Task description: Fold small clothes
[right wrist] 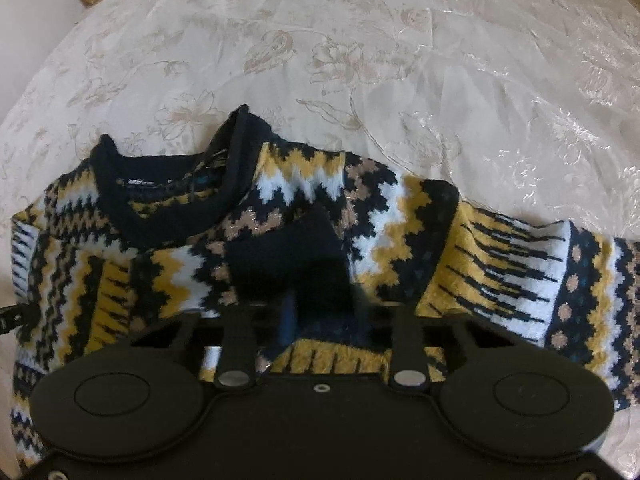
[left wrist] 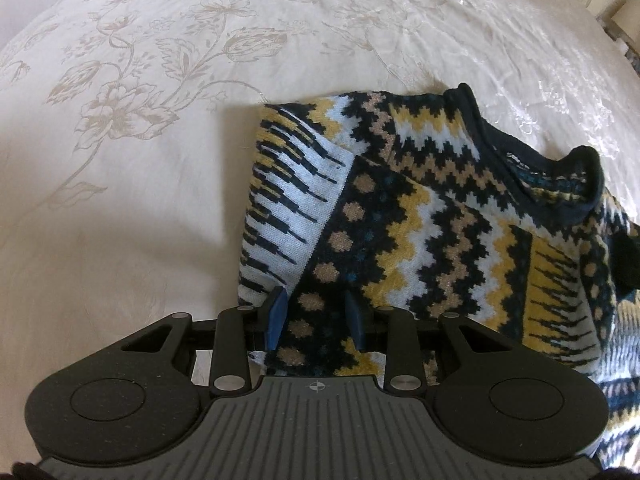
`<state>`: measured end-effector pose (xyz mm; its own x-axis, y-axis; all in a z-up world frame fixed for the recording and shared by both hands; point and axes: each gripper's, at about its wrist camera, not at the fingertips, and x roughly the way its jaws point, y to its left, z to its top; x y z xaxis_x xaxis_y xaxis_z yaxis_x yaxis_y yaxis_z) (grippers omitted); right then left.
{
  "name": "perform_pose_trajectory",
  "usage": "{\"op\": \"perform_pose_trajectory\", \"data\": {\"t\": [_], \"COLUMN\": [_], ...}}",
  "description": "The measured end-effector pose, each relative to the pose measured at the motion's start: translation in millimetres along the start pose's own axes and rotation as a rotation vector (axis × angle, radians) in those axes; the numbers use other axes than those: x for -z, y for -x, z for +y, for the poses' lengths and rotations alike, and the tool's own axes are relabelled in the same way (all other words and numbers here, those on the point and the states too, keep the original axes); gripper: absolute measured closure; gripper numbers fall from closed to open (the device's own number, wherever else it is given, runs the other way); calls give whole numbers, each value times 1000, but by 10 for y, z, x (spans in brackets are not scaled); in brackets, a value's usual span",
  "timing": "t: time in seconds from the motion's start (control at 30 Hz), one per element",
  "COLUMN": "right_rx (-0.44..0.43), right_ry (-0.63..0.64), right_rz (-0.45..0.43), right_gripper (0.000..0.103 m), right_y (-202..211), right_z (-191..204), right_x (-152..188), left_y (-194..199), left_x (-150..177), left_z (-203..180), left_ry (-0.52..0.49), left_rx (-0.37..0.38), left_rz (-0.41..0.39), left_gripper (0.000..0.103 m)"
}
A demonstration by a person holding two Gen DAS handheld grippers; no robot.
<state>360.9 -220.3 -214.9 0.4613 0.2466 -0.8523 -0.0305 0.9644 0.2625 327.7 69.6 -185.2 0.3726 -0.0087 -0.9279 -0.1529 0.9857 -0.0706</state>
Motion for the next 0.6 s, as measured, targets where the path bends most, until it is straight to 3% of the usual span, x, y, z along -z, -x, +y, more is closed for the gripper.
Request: {"op": "perform_pose_trajectory", "data": {"t": [0.07,0.27,0.43,0.6], "right_rx": [-21,28,44,50], "right_ry": [-5,-12,-57,-69], "right_rz": [-27,-70,3,24], "right_gripper": [82,82,82,71], "right_y": [167,599,476,414], "right_z": [6,-85,-247,-208], "right_x": [51,276,390,446], "left_y": [10,99,165,377], "left_x": [7,26,61,108], "left_z": [-9,32,50,81], "left_ry": [1,38,46,74], "left_rx": [-3,9,9,26], "left_rz": [-4,-15,-16,-54], "left_gripper": [72,72,72,71]}}
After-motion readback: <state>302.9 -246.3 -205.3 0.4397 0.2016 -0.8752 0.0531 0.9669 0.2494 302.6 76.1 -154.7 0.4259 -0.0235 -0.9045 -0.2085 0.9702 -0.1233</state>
